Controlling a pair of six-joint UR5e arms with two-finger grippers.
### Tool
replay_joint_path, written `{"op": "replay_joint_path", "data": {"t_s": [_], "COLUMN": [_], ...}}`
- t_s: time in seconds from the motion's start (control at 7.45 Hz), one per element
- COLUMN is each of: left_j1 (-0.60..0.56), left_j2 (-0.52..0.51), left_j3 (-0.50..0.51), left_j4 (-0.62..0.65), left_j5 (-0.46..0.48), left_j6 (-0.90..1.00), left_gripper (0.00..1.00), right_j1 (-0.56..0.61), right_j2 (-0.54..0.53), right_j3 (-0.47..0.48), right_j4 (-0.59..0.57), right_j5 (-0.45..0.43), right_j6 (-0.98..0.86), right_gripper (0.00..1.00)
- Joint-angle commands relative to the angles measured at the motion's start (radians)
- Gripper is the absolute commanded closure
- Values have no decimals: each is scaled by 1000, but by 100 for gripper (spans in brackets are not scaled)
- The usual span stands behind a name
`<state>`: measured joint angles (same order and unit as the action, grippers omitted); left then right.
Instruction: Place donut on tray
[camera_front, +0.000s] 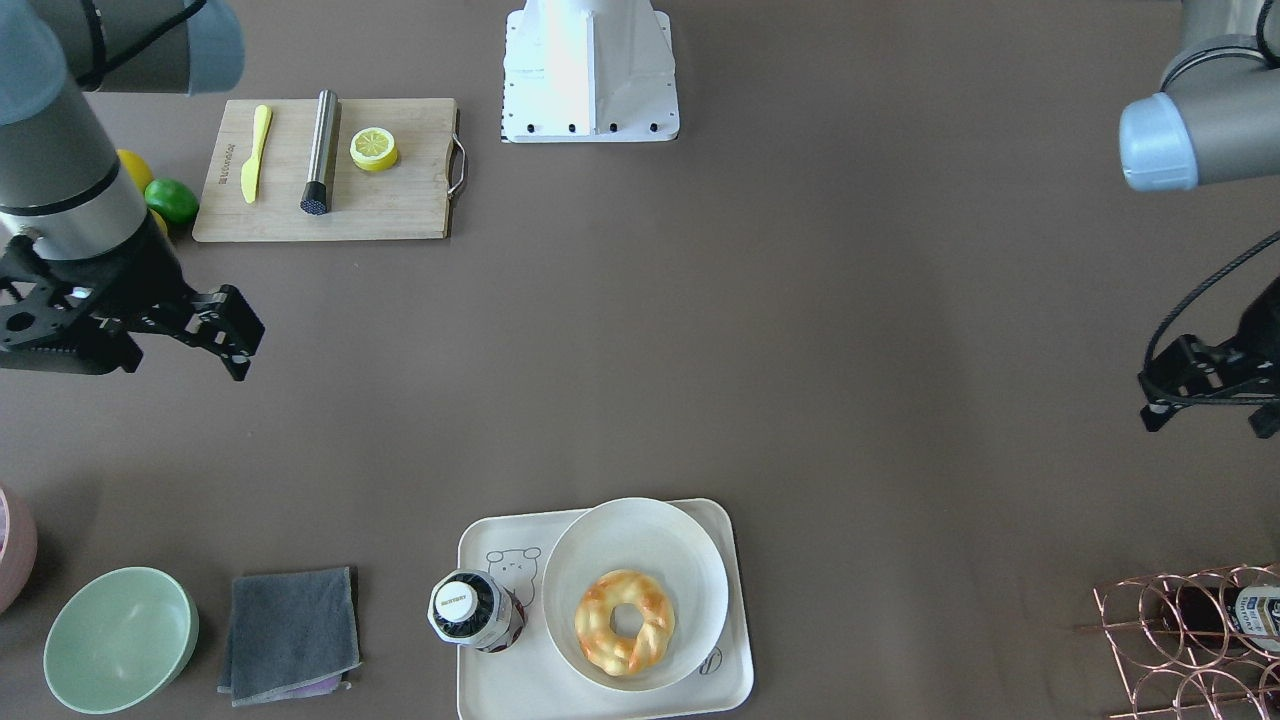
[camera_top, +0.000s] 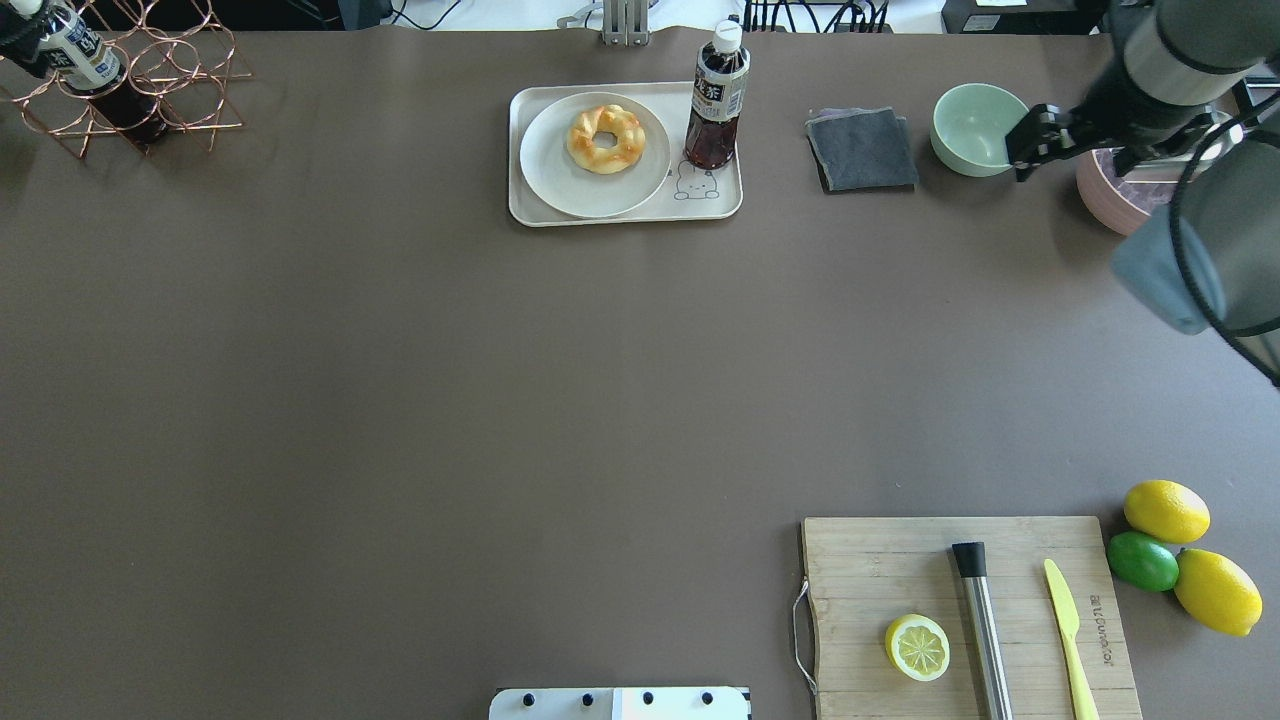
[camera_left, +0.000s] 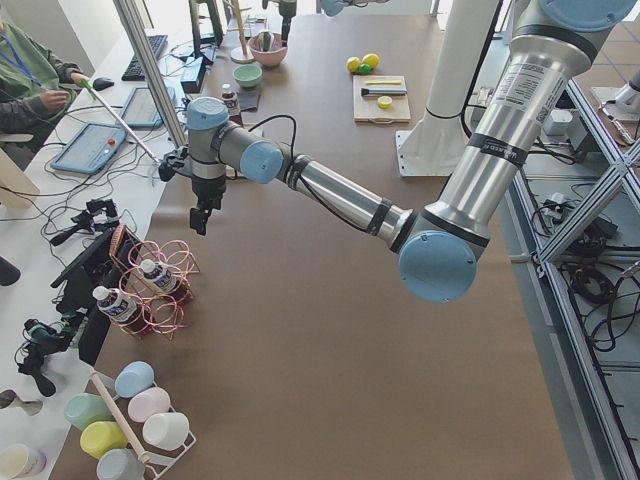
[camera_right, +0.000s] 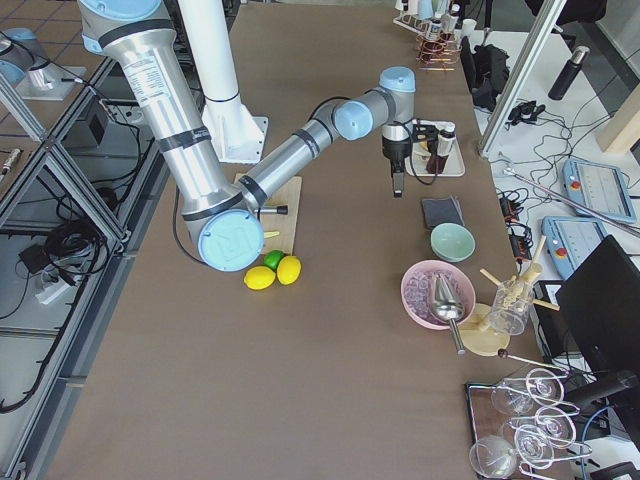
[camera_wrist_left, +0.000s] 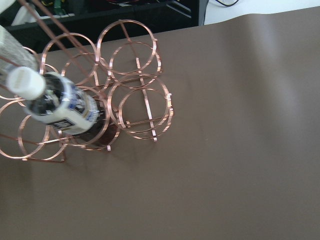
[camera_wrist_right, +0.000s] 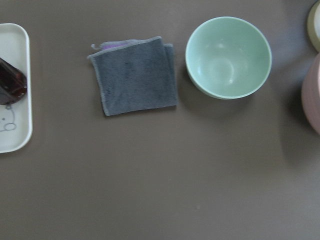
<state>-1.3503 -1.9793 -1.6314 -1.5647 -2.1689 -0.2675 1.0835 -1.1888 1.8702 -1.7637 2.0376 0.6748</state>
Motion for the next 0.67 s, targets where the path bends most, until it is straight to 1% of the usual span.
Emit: {"op": "replay_joint_path", "data": {"t_s": [0.0, 0.13, 0.27, 0.4, 0.54], "left_j1": [-159, -211, -251, -260, -247], "left_j2": [23, 49, 75, 141, 218], "left_j3": [4, 11, 10, 10, 34], "left_j4": [139, 184, 189, 186, 177], "left_j5": [-8, -11, -11, -11, 3], "left_j6": [285, 386, 430, 435, 429], "left_gripper": [2, 2, 2, 2, 2], "right_j1": [293, 378, 447, 485, 507], "right_j2": [-231, -303, -363, -424, -484], "right_j3": [-14, -31, -37, -39, -46], "right_j4": [1, 6, 9, 7, 9], "right_j5": [108, 133, 136, 128, 125], "right_j6": [-552, -696, -831, -906, -908], "right_gripper": [0, 0, 0, 0, 0]}}
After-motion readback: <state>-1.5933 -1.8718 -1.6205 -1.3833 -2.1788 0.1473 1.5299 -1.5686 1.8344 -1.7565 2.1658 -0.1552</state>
